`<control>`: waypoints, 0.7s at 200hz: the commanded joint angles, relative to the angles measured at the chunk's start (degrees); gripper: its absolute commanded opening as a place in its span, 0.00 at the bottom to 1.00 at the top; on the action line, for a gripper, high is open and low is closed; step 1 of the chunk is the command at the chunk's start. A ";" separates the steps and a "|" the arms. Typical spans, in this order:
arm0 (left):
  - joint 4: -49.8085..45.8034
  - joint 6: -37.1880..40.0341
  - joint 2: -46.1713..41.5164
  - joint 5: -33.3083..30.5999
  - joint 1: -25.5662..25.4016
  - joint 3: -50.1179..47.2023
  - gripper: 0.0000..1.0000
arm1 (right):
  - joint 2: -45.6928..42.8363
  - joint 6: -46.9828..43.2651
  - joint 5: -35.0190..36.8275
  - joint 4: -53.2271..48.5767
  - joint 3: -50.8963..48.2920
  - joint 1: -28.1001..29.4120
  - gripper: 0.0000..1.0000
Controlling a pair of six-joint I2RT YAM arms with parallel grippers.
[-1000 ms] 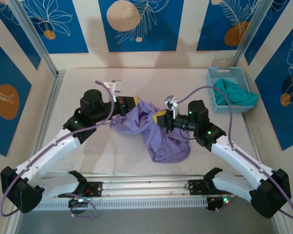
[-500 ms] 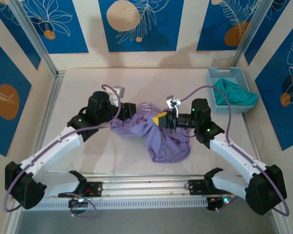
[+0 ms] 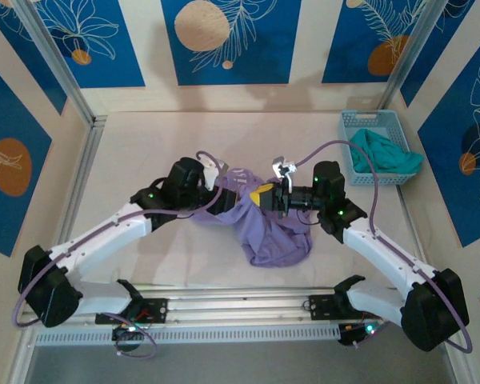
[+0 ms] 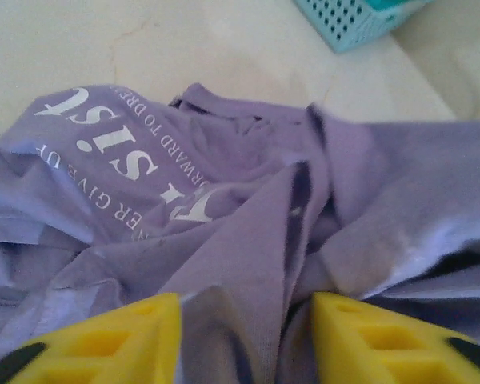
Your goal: Fold the inside-out t-shirt
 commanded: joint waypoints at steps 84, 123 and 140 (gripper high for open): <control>35.31 -9.50 -15.39 26.17 3.94 -13.83 0.00 | -8.93 -0.32 8.69 -2.97 -7.64 -2.66 0.04; 37.62 -9.56 -17.20 28.25 4.16 -15.06 0.00 | -8.75 -1.91 12.50 -8.69 -6.46 -2.46 0.24; 37.43 -8.89 -17.44 28.50 4.11 -15.10 0.00 | -10.97 -4.67 15.39 -14.71 -4.77 -2.29 0.32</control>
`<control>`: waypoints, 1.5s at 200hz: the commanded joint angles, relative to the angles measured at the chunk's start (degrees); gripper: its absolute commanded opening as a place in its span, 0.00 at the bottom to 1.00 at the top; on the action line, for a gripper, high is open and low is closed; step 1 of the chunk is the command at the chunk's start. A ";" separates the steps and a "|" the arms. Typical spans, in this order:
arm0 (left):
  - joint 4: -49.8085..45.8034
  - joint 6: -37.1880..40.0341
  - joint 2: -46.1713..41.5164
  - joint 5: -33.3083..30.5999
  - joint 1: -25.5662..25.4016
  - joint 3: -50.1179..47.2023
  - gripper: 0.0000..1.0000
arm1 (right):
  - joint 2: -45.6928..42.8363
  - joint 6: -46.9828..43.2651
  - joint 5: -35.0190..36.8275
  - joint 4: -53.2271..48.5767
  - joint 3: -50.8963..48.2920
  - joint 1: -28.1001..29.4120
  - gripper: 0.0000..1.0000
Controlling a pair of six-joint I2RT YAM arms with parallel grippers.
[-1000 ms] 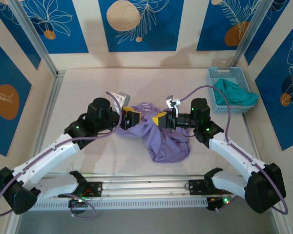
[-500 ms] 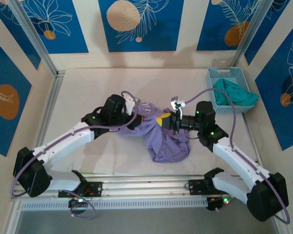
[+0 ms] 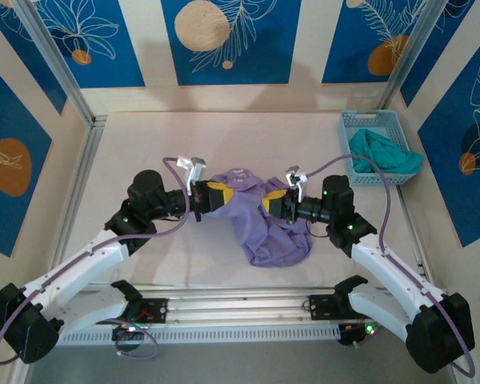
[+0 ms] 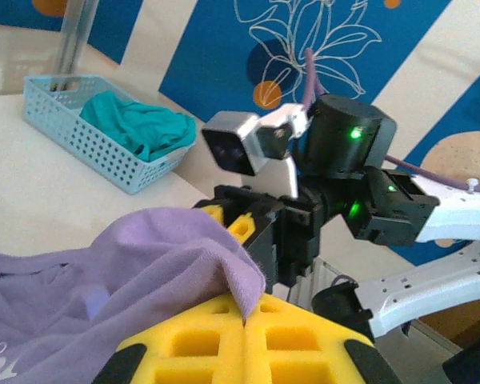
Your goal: Fold the inside-out t-shirt
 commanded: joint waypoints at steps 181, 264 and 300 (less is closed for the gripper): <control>-2.33 6.48 -1.29 2.21 0.39 -0.86 0.00 | 3.77 -11.14 5.81 -8.69 17.44 8.21 0.22; -11.95 11.48 -1.88 -14.81 0.39 -1.47 0.03 | 5.30 -4.75 -1.43 -15.75 24.56 8.60 0.00; -18.01 14.62 -3.74 -19.93 -0.22 -0.81 0.28 | 9.80 0.18 0.88 -19.23 28.52 10.57 0.00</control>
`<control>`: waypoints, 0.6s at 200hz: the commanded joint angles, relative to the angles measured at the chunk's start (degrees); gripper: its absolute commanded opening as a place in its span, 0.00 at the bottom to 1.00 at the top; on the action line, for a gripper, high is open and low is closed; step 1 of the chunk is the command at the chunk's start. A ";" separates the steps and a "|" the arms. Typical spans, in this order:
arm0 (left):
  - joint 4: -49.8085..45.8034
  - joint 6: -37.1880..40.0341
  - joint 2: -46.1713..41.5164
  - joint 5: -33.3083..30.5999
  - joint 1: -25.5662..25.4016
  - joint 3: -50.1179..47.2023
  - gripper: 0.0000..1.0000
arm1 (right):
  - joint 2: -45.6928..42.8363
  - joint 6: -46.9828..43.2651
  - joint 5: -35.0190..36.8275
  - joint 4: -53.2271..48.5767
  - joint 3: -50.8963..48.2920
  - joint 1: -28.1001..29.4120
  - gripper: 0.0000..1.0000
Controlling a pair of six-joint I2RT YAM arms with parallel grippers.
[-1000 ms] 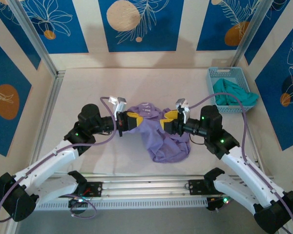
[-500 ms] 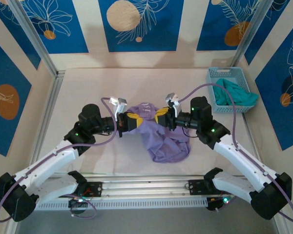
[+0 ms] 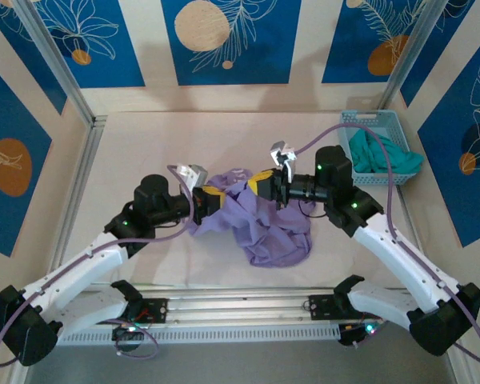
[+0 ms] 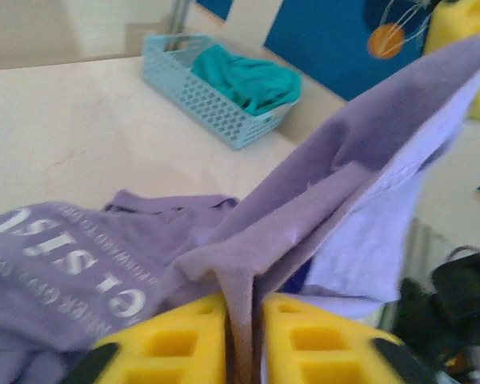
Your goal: Fold the inside-out t-shirt
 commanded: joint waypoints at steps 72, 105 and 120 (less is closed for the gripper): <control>-10.23 9.51 -2.17 -9.13 -4.29 5.42 0.57 | 6.89 2.33 -1.42 -11.17 8.27 0.76 0.00; -13.21 13.08 1.73 -7.90 -6.69 9.07 0.63 | 7.48 2.10 -2.77 -12.45 9.11 0.13 0.00; -13.36 13.50 2.83 -8.10 -7.43 9.47 0.65 | 7.58 1.96 -3.08 -12.95 9.23 -0.31 0.00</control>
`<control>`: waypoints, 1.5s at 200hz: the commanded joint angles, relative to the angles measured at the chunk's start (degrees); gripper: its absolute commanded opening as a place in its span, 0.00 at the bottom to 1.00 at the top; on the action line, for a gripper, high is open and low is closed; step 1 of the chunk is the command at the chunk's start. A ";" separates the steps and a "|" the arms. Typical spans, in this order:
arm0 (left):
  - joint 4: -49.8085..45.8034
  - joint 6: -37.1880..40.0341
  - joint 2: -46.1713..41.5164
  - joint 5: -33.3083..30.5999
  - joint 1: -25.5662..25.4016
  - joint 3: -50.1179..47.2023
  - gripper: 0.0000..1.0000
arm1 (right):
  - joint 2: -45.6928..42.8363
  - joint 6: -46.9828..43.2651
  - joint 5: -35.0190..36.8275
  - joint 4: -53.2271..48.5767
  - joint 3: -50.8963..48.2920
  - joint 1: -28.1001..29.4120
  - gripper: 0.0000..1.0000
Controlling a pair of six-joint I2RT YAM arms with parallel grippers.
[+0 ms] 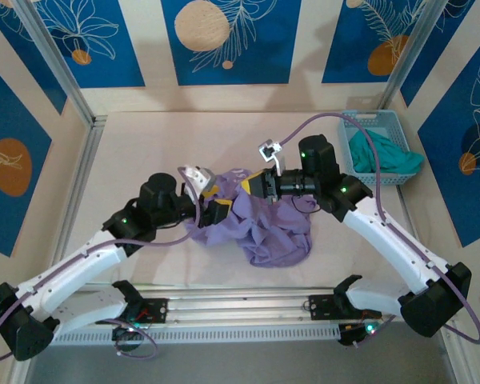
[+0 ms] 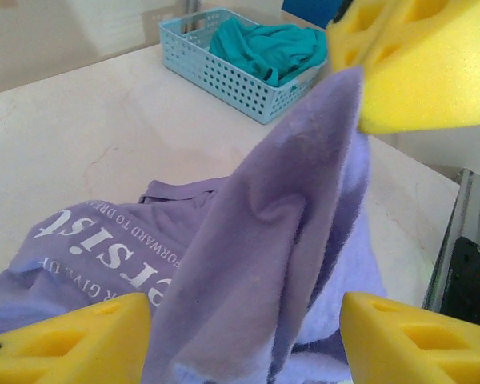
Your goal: Fold the inside-out t-shirt
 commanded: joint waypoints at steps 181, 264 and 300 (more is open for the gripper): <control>13.97 -21.38 10.22 18.11 -0.86 3.71 0.00 | 7.12 -0.54 23.56 -14.75 6.87 -6.59 0.22; 12.60 -22.52 8.50 12.71 -0.81 2.96 0.00 | -13.60 -4.67 20.71 -3.05 -12.45 3.25 0.39; 12.28 -22.49 8.09 12.49 -0.79 2.93 0.00 | -10.89 -4.70 22.54 -0.92 -13.55 6.98 0.35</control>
